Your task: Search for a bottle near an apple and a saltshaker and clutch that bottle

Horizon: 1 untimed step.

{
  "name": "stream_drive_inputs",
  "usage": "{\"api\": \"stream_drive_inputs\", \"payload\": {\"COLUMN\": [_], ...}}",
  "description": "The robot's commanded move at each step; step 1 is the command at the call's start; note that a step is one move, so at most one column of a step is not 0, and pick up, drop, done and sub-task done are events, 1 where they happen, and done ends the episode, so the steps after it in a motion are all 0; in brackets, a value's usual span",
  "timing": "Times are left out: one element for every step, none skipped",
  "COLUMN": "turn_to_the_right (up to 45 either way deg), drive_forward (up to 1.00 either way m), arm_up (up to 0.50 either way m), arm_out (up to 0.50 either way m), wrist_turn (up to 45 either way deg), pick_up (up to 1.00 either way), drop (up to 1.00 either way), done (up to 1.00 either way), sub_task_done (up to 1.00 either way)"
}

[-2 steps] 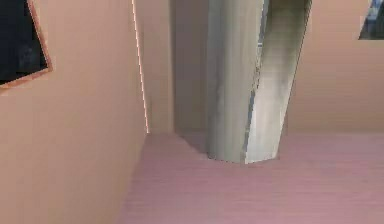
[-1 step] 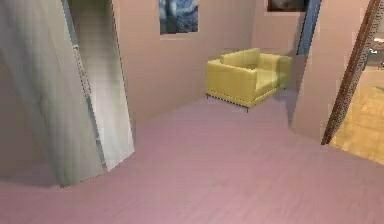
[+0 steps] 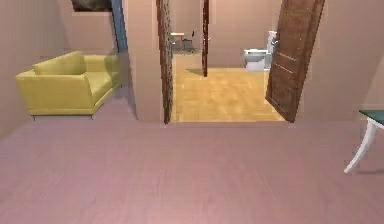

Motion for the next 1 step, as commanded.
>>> {"api": "stream_drive_inputs", "payload": {"turn_to_the_right": [3.0], "drive_forward": [0.0], "arm_up": [0.0], "arm_out": [0.0], "wrist_turn": [0.0], "pick_up": [0.0], "drop": [0.0], "done": [0.0], "sub_task_done": [0.0]}}
